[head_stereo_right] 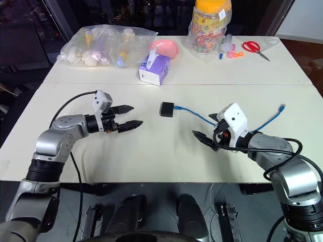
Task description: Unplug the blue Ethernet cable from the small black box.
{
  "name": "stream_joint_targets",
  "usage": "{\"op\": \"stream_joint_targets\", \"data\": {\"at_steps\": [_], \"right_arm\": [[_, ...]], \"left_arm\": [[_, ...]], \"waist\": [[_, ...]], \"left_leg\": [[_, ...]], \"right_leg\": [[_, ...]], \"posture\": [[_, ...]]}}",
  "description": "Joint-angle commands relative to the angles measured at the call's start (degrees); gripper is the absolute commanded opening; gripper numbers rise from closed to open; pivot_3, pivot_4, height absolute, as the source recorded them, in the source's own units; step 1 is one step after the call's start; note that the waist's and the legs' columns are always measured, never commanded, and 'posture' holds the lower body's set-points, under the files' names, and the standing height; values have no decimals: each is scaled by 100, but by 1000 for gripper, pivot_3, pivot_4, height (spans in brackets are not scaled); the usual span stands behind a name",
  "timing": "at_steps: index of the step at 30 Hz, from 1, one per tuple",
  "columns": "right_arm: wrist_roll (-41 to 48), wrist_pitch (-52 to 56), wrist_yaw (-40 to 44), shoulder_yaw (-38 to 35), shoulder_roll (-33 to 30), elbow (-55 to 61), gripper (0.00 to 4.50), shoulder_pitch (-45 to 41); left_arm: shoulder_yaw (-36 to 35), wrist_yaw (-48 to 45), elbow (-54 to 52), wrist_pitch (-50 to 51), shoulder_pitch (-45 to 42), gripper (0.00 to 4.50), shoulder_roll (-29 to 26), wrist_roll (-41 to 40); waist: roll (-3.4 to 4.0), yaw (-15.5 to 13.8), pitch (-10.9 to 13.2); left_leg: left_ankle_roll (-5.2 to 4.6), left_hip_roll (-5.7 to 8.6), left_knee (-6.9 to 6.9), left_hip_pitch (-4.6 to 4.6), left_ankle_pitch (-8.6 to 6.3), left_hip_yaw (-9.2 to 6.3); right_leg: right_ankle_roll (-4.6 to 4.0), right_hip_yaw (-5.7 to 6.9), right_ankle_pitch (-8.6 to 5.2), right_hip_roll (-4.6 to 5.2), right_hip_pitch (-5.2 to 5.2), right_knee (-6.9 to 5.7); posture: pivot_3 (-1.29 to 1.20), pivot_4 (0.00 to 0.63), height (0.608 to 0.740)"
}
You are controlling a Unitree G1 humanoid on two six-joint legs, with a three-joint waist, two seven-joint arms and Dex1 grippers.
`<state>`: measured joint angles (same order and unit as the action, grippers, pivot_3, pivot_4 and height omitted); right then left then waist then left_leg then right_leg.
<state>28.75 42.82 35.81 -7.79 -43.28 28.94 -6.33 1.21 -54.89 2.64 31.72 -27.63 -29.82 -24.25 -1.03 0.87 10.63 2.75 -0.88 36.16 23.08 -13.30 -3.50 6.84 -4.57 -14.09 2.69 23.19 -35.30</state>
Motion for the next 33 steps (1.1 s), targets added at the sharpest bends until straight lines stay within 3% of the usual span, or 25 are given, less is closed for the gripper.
{"op": "stream_joint_targets", "data": {"at_steps": [1,13,19,22,27,33], "right_arm": [[-41,-150,24,-52,28,-3,4500,-100],[-291,-424,21,52,54,-350,4500,-272],[-538,-663,224,343,97,-993,4500,-773],[-1491,-1155,129,1095,36,-1942,4500,-1484],[-1635,-1990,825,1498,860,-4455,4500,-2894],[-2162,-3181,1649,1864,1537,-7117,4500,-4158]], "left_arm": [[-130,82,-170,-92,-3,4475,-25,-16],[-103,335,-134,-223,-32,4475,75,10],[55,93,389,-523,-496,4475,16,230],[163,-260,716,-439,-983,4475,-47,223],[573,-1144,624,-433,-1306,4475,-427,340],[455,-1036,458,-446,-1215,4475,-495,350]], "waist": [[0,0,0],[0,-2,0],[0,1,0],[0,20,0],[-1,97,1],[-1,166,4]], "left_leg": [[0,0,0,0,0,0],[0,0,0,0,0,0],[0,0,3,-1,0,0],[0,1,7,-4,1,2],[1,-2,-2,-7,1,6],[1,-2,-15,2,1,0]], "right_leg": [[0,0,0,0,0,0],[0,0,0,0,0,-1],[0,0,1,-1,-1,-2],[-4,0,3,-2,-1,-4],[16,0,15,-4,1,-5],[20,5,16,-2,12,-10]], "posture": [[0,150,739],[0,150,739],[0,150,739],[0,150,739],[0,150,739],[0,150,739]]}}
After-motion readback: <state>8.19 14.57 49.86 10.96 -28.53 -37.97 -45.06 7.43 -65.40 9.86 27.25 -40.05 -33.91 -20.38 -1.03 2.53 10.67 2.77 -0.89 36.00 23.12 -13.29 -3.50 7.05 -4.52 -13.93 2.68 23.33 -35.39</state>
